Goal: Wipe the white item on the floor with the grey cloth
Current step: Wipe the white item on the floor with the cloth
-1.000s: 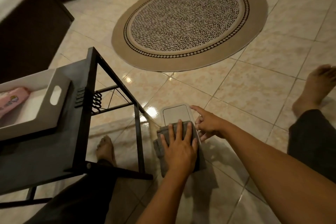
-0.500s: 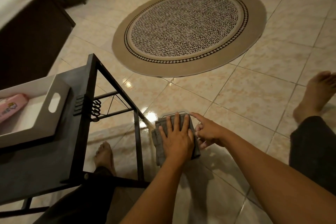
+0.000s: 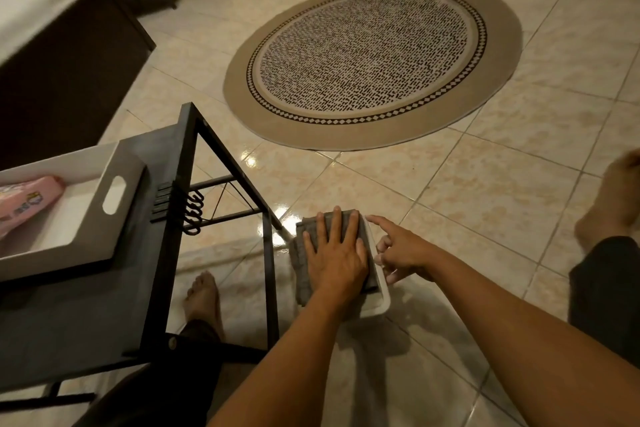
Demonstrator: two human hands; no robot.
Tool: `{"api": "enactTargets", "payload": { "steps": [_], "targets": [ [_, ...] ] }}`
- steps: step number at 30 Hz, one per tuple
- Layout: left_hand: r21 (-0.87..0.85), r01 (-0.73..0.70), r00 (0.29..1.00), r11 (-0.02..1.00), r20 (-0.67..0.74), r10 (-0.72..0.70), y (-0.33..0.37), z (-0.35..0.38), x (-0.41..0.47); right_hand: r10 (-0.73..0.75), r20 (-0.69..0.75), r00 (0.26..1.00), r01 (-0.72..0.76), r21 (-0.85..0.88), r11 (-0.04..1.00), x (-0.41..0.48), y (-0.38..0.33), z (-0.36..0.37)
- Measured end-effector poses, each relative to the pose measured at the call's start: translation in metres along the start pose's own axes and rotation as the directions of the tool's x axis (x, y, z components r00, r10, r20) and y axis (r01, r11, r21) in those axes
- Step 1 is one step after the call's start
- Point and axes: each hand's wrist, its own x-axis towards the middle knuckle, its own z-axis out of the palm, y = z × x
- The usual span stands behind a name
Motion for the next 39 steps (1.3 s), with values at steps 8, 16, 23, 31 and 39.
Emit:
{"api": "enactTargets", "payload": {
  "steps": [8, 16, 23, 31, 39],
  "targets": [
    [-0.077, 0.103, 0.993, 0.992, -0.057, -0.108, -0.012, 0.019, -0.051, 0.005, -0.025, 1.000, -0.004, 0.014, 1.000, -0.004, 0.002, 0.000],
    [0.004, 0.061, 0.998, 0.998, -0.029, -0.061, 0.027, 0.037, -0.084, 0.006, -0.039, 0.999, -0.005, 0.024, 1.000, -0.011, 0.006, -0.001],
    [-0.020, 0.049, 0.999, 0.999, 0.016, -0.049, 0.029, 0.024, -0.045, 0.016, 0.006, 1.000, -0.017, 0.083, 0.996, -0.009, 0.011, -0.004],
    [0.002, 0.015, 0.999, 1.000, 0.038, -0.015, 0.008, -0.009, 0.005, 0.022, -0.004, 1.000, -0.022, 0.075, 0.997, -0.006, 0.009, 0.000],
    [-0.037, 0.100, 0.994, 0.994, -0.032, -0.101, -0.016, 0.011, -0.041, 0.030, -0.010, 0.999, -0.029, 0.090, 0.996, -0.010, 0.005, 0.004]
  ]
}}
